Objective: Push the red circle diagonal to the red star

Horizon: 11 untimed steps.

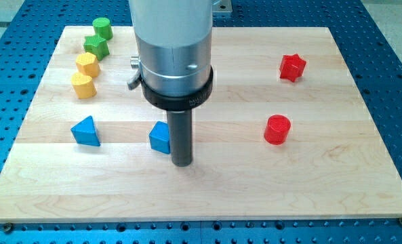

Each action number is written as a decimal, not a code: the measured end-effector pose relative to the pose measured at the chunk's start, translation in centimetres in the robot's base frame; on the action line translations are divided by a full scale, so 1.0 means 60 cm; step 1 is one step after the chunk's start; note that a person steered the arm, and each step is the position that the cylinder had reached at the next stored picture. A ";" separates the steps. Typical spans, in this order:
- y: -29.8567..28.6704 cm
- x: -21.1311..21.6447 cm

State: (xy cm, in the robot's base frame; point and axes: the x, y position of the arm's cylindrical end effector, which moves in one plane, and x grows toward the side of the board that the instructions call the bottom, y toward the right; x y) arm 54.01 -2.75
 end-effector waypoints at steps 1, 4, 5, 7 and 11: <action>-0.009 -0.029; 0.126 -0.141; 0.363 -0.141; 0.250 -0.088; 0.091 -0.033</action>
